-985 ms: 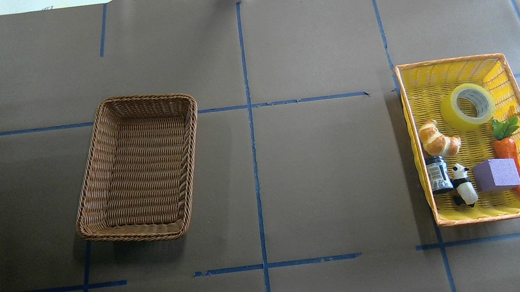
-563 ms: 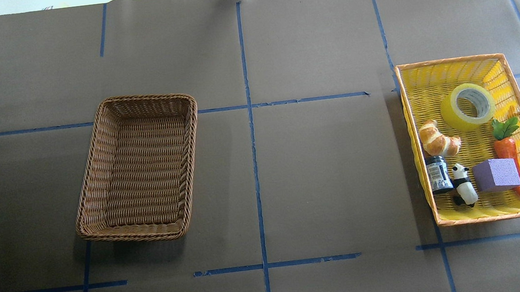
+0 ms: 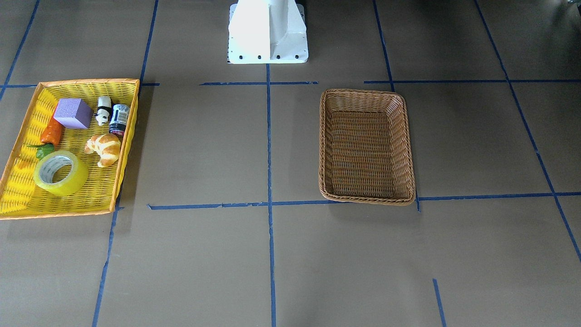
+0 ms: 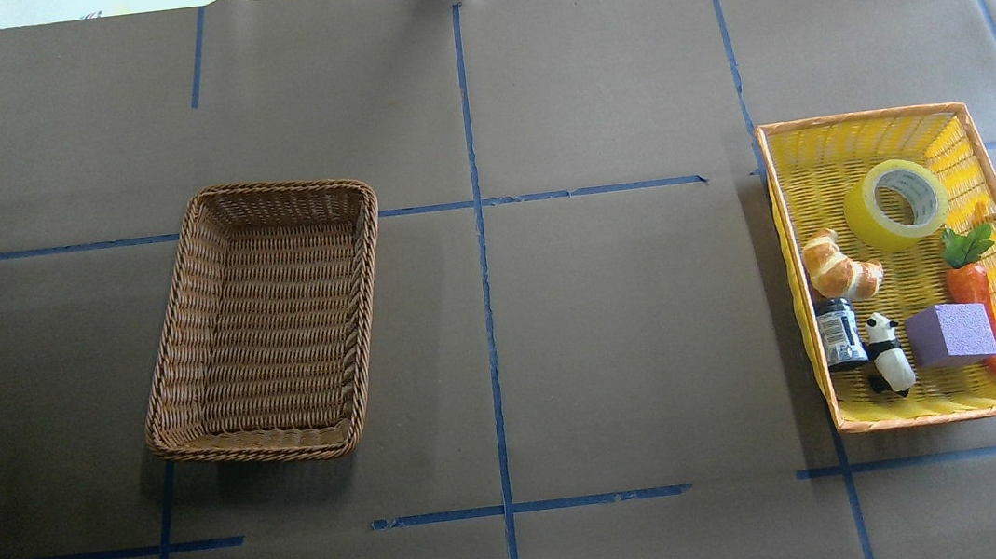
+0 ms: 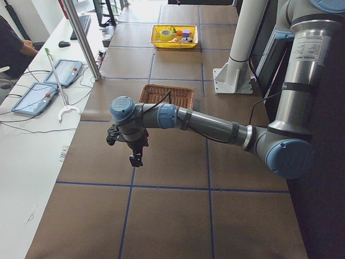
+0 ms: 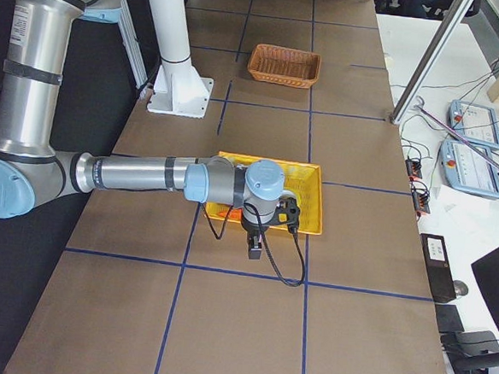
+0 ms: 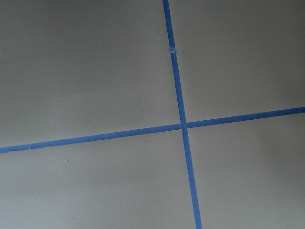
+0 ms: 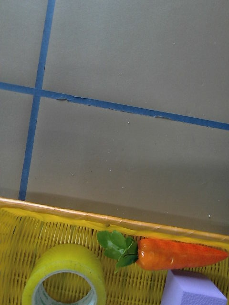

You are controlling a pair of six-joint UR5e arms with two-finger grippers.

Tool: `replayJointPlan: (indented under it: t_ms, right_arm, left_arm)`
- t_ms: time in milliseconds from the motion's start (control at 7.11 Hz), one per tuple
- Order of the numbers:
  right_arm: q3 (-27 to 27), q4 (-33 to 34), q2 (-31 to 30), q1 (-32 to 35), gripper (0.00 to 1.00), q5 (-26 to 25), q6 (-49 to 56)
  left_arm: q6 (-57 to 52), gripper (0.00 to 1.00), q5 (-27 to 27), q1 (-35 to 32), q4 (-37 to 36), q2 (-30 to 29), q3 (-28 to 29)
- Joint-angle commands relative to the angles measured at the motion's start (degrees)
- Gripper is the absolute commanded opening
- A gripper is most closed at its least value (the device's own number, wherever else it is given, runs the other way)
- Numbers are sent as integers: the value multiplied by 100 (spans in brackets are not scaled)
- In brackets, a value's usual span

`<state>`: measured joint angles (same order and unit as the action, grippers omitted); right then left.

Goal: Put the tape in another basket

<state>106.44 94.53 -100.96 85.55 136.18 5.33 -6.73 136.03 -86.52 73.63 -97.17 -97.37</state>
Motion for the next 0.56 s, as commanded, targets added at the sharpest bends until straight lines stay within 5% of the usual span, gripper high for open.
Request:
replayJointPlan:
  t_ms: [0,422]
  right_arm:
    - [-9,-5,6,-73,100,5,3]
    - [-254,-1126,312,-1001,100,-38,-1281]
  left_arm:
    - [-30,100,-6,12,20,31,26]
    - [-4,100,-6,12,284,75,-9]
